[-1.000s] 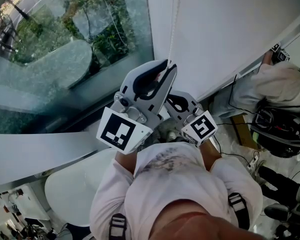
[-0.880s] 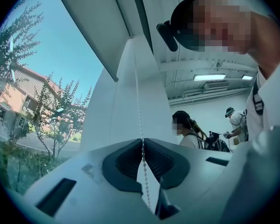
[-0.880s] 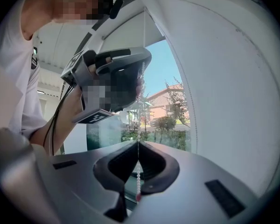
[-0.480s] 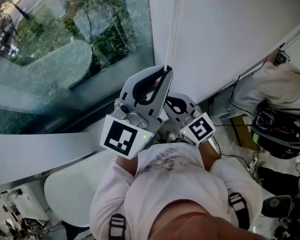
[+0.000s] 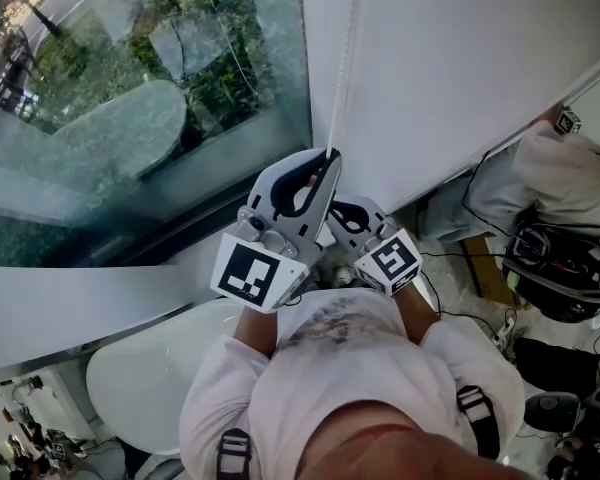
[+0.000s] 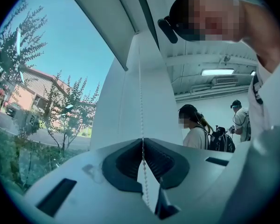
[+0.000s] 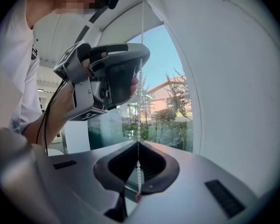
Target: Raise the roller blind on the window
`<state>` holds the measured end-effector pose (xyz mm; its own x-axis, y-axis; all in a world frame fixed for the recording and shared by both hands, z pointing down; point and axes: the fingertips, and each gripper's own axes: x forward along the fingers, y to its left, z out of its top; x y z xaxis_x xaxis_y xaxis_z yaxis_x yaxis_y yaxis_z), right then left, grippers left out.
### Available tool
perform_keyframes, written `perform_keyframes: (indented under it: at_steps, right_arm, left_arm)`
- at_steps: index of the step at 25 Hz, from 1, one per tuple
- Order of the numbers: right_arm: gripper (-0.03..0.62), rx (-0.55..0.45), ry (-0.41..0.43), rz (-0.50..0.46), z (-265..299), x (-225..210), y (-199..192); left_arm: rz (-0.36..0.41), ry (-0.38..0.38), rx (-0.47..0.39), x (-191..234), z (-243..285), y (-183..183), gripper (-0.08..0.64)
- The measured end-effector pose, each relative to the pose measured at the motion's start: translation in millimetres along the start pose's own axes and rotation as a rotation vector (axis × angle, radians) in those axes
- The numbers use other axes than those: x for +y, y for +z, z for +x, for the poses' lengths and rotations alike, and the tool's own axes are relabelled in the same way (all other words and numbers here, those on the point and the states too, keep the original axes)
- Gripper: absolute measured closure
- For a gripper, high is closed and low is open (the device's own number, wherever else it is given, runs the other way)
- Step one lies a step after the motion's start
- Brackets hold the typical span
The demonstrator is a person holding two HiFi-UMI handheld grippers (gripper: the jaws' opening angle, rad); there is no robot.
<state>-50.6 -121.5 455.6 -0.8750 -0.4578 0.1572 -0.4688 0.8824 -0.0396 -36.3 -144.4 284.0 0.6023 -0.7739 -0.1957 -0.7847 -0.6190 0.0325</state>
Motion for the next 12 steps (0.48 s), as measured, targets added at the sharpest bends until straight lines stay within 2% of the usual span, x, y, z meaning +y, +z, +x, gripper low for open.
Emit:
perform_keyframes:
  at_steps: [12]
  right_arm:
    - [0.531, 0.058, -0.005, 0.029, 8.8, -4.8, -34.8]
  left_arm:
    - [0.003, 0.001, 0.053, 2.4, -5.1, -38.5, 0.546]
